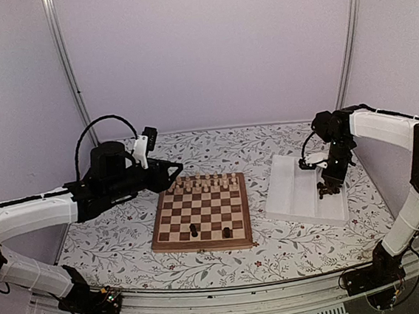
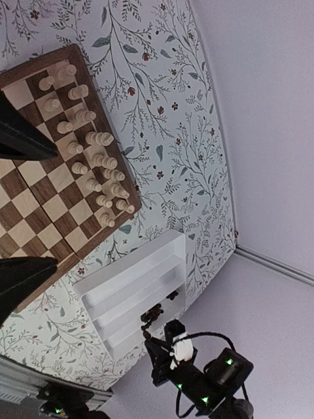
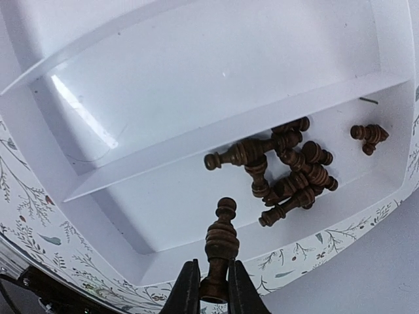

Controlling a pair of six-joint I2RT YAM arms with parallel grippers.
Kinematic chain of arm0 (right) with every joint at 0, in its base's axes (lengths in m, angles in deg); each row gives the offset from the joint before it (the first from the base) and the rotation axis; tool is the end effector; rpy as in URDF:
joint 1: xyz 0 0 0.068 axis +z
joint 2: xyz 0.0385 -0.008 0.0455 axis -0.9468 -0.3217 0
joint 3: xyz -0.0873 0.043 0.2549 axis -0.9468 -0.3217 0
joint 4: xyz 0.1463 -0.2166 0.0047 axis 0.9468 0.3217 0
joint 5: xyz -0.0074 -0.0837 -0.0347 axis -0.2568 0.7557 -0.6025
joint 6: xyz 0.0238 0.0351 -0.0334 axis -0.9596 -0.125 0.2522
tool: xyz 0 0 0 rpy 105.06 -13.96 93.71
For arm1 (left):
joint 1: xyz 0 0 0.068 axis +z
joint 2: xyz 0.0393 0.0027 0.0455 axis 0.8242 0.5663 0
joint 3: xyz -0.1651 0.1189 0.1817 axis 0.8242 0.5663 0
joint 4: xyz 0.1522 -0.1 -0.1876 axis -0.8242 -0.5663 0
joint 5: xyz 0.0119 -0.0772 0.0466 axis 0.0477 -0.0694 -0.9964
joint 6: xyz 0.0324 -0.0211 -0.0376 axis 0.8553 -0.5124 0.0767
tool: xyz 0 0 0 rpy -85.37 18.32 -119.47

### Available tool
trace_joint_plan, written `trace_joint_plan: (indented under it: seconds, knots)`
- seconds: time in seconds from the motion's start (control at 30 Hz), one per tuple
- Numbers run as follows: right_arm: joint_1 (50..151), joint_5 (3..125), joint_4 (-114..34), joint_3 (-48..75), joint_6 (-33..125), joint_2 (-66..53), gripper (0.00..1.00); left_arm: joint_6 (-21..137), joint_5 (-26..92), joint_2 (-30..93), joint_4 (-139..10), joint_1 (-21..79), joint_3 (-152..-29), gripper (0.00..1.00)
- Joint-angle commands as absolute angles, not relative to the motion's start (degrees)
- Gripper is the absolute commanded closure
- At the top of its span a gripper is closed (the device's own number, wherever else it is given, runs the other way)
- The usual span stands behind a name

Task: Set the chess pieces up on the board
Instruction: Pick up the chess piece from the storage box.

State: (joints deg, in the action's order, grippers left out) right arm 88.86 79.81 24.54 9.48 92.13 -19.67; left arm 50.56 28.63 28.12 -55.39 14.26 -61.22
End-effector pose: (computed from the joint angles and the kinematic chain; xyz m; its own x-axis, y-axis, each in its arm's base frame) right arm 0.2820 0.0842 0.2275 -0.5522 -0.8316 0.0590 -0.8297 0.5413 -0.1364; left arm 0.2126 -0.1898 0.2661 -0.4448 -0.0431 -0.8946 0.5967 0.7307 -0.3318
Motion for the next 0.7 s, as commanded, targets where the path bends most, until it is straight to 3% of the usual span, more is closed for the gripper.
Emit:
trace_joint_plan:
  seconds: [0.0, 0.3, 0.67]
  knots:
    - [93.49, 72.46, 27.36, 13.15, 91.09, -18.92, 0.92, 51.49, 28.81, 28.49, -56.34, 13.59, -62.92, 0.48]
    - [103.73, 59.70, 29.81, 25.26, 90.94, -22.45, 0.92, 51.35, 30.35, 28.64, -54.49, 13.67, -60.60, 0.48]
    - [104.72, 31.62, 28.12, 43.34, 92.72, -25.81, 0.93, 44.38, 44.69, 37.42, -9.58, 10.27, -48.15, 0.44]
